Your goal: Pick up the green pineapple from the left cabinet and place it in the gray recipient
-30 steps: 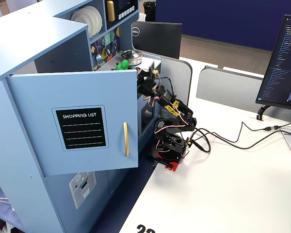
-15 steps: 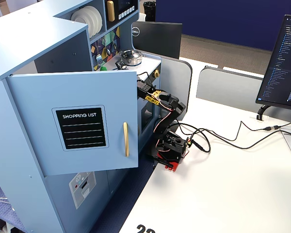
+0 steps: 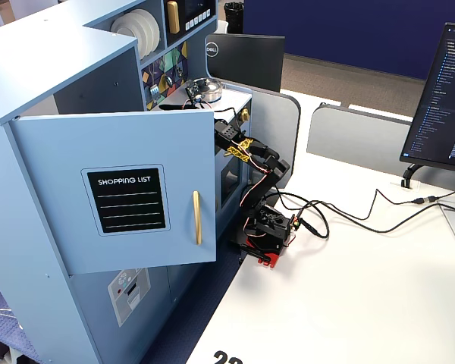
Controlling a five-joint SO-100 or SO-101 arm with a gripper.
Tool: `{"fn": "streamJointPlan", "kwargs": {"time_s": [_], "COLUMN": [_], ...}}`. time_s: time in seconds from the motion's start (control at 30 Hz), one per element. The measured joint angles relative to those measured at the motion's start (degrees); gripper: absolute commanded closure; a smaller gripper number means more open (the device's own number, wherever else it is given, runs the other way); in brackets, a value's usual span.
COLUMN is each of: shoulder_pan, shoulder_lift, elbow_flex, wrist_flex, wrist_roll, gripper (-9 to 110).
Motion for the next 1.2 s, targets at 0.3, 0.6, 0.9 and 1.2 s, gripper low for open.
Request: {"fn": "streamJointPlan", "kwargs": {"time_s": [0.3,0.6,0.9,1.2], "shoulder_pan": [0.00,0.53,0.44,-0.53], "shoulder_lift": [32.61,55.99,56.43,58.27], "elbow_flex": [12.66,44.65,70.66,71.89], "wrist_flex": [35.42,54.93,41.40,61.79], "wrist_roll": [0.09,1.05,2.29,-1.23], "gripper": [81,82,88,101]}}
